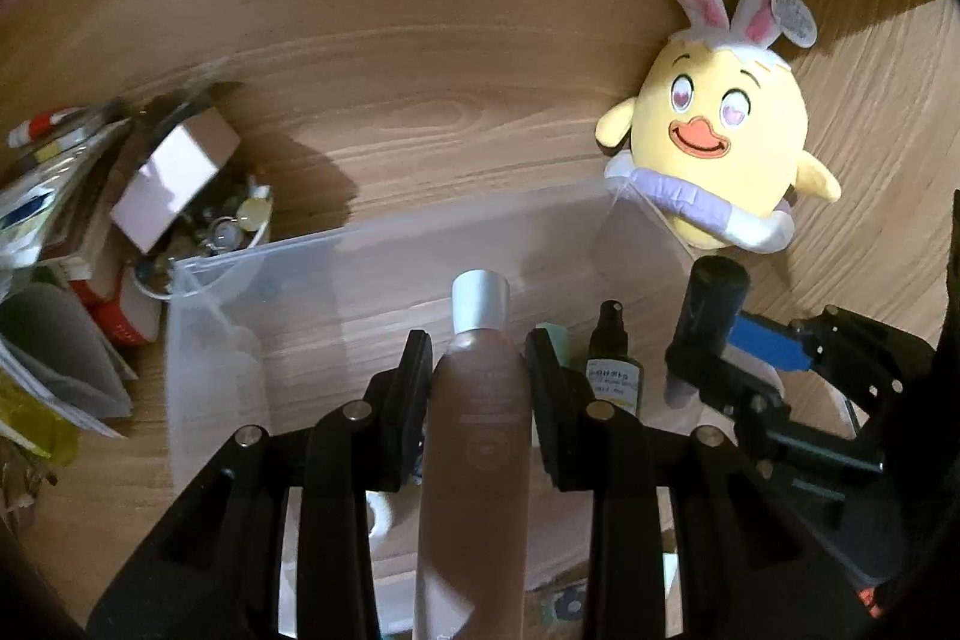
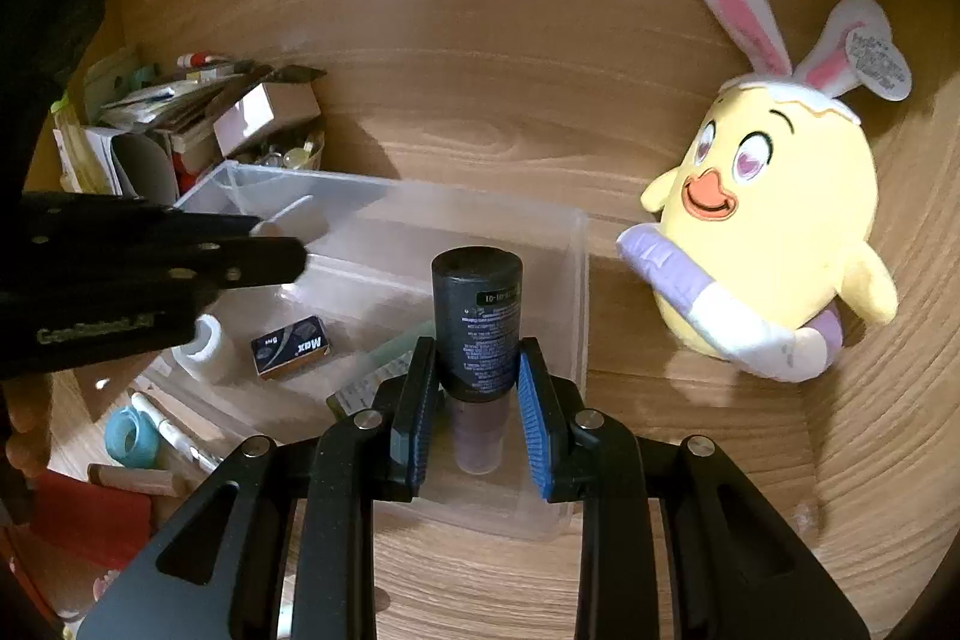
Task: Organize objects
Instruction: 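Lower the pink tube into the clear box with the left gripper while the right lowers the purple bottle, then open both grippers and withdraw them from the clear box, then grasp the red rectangular box with the left gripper while the right grasps the white-green marker, then lower the red box into the clear box with the left gripper while the right lowers the marker, then open both grippers and withdraw them from the clear box, then grasp the red-capped white tube with the left gripper while the right grasps the small brown cylinder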
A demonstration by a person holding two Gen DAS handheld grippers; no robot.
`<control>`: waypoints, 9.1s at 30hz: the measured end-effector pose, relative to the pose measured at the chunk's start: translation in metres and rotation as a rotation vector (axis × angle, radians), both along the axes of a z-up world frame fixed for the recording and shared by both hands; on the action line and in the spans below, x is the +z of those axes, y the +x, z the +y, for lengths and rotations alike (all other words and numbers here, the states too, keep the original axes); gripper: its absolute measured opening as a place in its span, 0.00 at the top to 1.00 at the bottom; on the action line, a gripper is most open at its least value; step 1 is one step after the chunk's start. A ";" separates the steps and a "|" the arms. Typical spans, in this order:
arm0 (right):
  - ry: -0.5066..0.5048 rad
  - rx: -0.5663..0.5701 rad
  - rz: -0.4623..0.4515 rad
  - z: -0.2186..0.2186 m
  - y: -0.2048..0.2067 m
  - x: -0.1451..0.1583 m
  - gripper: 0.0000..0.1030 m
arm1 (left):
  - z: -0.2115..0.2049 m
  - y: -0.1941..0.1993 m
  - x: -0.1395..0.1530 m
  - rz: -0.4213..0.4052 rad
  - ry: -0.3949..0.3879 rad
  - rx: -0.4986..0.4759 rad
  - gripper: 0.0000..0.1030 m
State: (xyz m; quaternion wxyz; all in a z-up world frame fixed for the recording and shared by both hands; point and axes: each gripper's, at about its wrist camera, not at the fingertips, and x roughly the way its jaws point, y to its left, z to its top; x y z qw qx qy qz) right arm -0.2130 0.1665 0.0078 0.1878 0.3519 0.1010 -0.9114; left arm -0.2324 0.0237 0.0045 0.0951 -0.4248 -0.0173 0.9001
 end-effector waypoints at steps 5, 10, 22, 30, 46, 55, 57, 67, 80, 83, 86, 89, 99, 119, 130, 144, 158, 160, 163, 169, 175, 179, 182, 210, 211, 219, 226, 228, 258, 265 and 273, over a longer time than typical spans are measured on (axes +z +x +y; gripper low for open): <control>0.009 0.007 -0.023 -0.003 -0.002 -0.007 0.77 | 0.008 -0.012 -0.012 -0.036 -0.008 -0.014 0.69; 0.016 0.014 -0.029 -0.005 -0.004 -0.010 0.77 | 0.010 -0.019 -0.021 -0.073 0.015 -0.021 0.69; 0.003 0.009 -0.017 -0.003 0.001 -0.003 0.66 | 0.012 -0.003 -0.003 -0.008 0.004 -0.034 0.69; -0.026 0.012 0.026 -0.002 0.019 0.014 0.58 | 0.001 0.035 0.020 0.064 -0.003 -0.027 0.59; -0.091 0.050 0.035 -0.006 0.090 0.012 0.34 | -0.041 0.120 0.019 0.099 -0.034 0.021 0.48; -0.050 0.046 -0.033 -0.014 0.114 -0.021 0.34 | -0.067 0.166 -0.014 0.047 -0.031 0.042 0.37; -0.057 0.048 -0.068 -0.014 0.117 -0.030 0.34 | -0.072 0.174 -0.021 0.030 -0.018 0.048 0.37; -0.021 0.042 -0.164 -0.022 0.122 -0.059 0.34 | -0.075 0.203 -0.059 -0.065 0.050 0.001 0.35; -0.023 -0.001 -0.164 -0.005 0.134 -0.062 0.44 | -0.070 0.233 -0.064 -0.057 0.050 -0.046 0.34; -0.023 0.000 -0.165 -0.002 0.136 -0.061 0.54 | -0.066 0.238 -0.064 -0.062 0.044 -0.061 0.28; -0.015 0.000 -0.160 0.000 0.137 -0.060 0.61 | -0.063 0.243 -0.063 -0.058 0.037 -0.072 0.23; -0.023 0.001 -0.160 0.002 0.135 -0.060 0.67 | -0.059 0.246 -0.062 -0.051 0.020 -0.084 0.22; -0.080 -0.015 -0.170 -0.003 0.123 -0.061 0.86 | -0.060 0.246 -0.073 -0.039 0.001 -0.047 0.42; -0.147 -0.038 -0.085 0.020 0.136 -0.029 0.86 | -0.050 0.258 -0.023 0.113 0.042 -0.027 0.46; -0.182 -0.025 -0.008 0.023 0.138 -0.001 0.86 | -0.051 0.237 0.003 0.207 0.073 0.012 0.46; -0.210 -0.002 0.077 0.021 0.108 0.034 0.86 | -0.037 0.191 0.033 0.286 0.044 0.013 0.46; -0.220 0.008 0.127 0.020 0.062 0.058 0.86 | -0.031 0.127 0.044 0.283 0.078 0.037 0.46; -0.222 0.014 0.120 0.017 0.054 0.058 0.86 | -0.030 0.118 0.043 0.274 0.079 0.045 0.46; -0.212 0.026 0.107 0.010 0.042 0.055 0.86 | -0.031 0.102 0.037 0.239 0.101 0.049 0.46; -0.185 0.037 0.065 -0.010 0.021 0.039 0.86 | -0.033 0.071 0.016 0.156 0.125 0.058 0.46; -0.169 0.049 0.019 -0.022 0.008 0.022 0.86 | -0.035 0.052 -0.003 0.095 0.111 0.075 0.46; -0.151 0.056 -0.021 -0.028 0.000 0.009 0.86 | -0.034 0.045 -0.012 0.080 0.101 0.082 0.46; -0.134 0.054 -0.043 -0.031 -0.005 0.001 0.86 | -0.034 0.041 -0.017 0.067 0.110 0.078 0.46; -0.068 0.044 -0.093 -0.037 -0.009 -0.011 0.75 | -0.050 0.083 0.012 0.130 0.108 0.103 0.38; -0.062 0.043 -0.085 -0.038 -0.007 -0.010 0.73 | -0.051 0.086 0.012 0.134 0.101 0.106 0.36; -0.047 0.047 -0.033 -0.040 0.011 0.002 0.59 | -0.059 0.114 0.014 0.160 0.043 0.117 0.27; -0.067 0.057 -0.003 -0.032 0.037 0.015 0.43 | -0.063 0.134 0.008 0.161 0.014 0.116 0.21; -0.074 0.060 0.001 -0.029 0.045 0.017 0.41 | -0.064 0.139 0.003 0.147 0.011 0.111 0.21; -0.061 0.196 -0.170 -0.049 0.110 -0.048 0.77 | -0.042 0.170 -0.073 -0.058 -0.008 -0.026 0.65; -0.017 0.218 -0.148 -0.058 0.110 -0.052 0.83 | -0.036 0.160 -0.073 -0.066 -0.021 -0.049 0.66; -0.025 0.211 -0.133 -0.052 0.112 -0.052 0.88 | -0.022 0.156 -0.075 -0.046 -0.059 -0.083 0.86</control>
